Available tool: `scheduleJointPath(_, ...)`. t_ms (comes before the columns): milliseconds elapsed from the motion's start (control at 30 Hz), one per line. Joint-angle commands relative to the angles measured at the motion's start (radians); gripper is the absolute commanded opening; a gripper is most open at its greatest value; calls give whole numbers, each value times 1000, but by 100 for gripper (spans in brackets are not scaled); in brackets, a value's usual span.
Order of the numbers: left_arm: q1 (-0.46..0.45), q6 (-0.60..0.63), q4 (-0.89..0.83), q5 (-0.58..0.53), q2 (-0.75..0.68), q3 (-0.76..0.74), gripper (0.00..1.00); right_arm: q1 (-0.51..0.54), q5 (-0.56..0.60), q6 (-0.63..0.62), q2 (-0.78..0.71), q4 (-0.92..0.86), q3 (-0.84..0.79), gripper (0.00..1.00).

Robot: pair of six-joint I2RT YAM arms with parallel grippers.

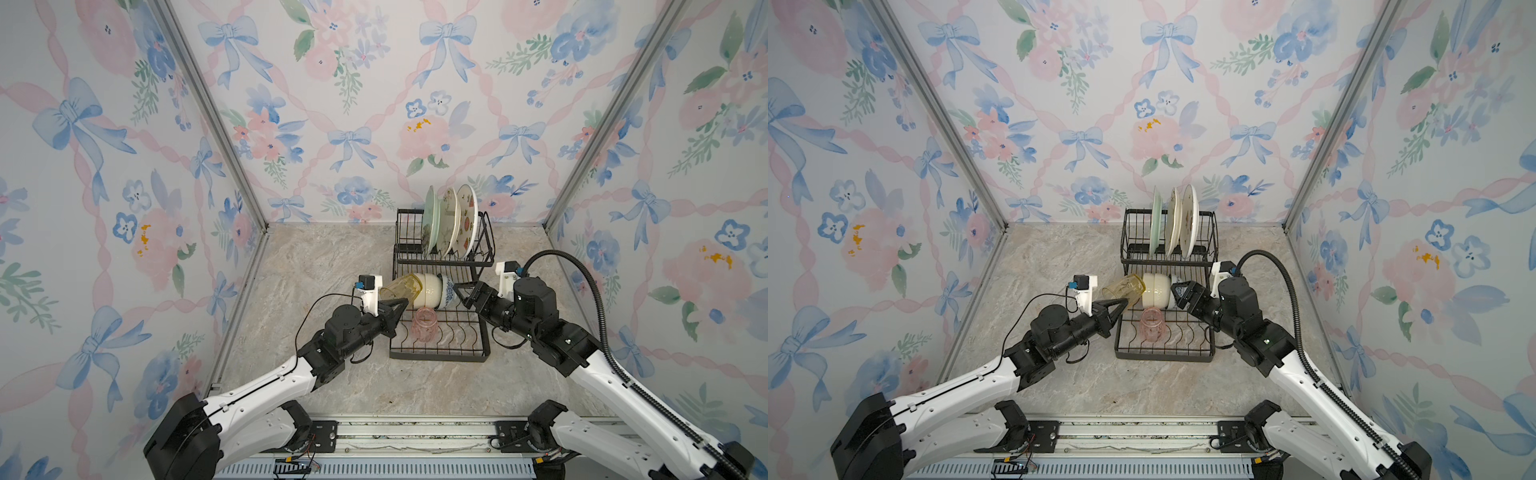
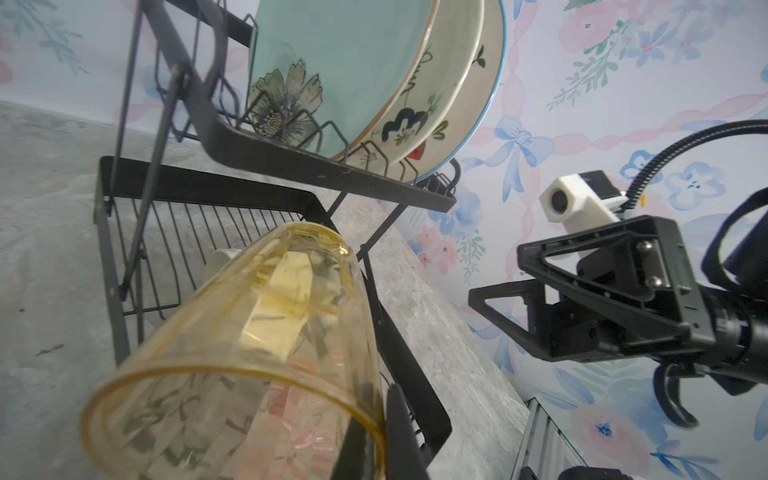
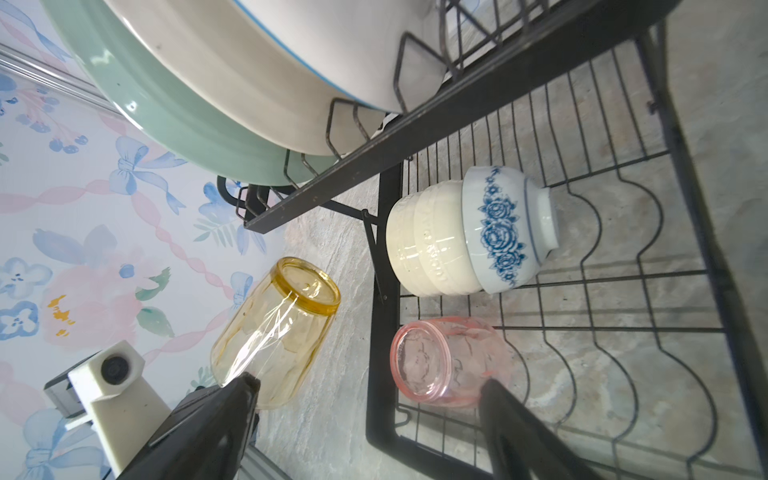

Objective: Unload the mixed dishes from the dish rack
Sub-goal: 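Carry the yellow glass with the left gripper onto the table beside the rack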

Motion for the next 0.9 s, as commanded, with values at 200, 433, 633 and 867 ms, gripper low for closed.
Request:
scheduleJointPath(200,169,97,-600,-165,-27,172,0,80,356,-273,-65,-194,40,98)
scheduleJointPath(433,312,115,-685,-107,86,268,0,82,419,-385,-9,-223,67,99)
scheduleJointPath(633,387,191,-766,-123,222,410,0,73,430,-430,-21,-232,56,98)
scheduleJointPath(867,454,219,-792,-118,331,475,0,34,408,-446,-43,-222,18,97)
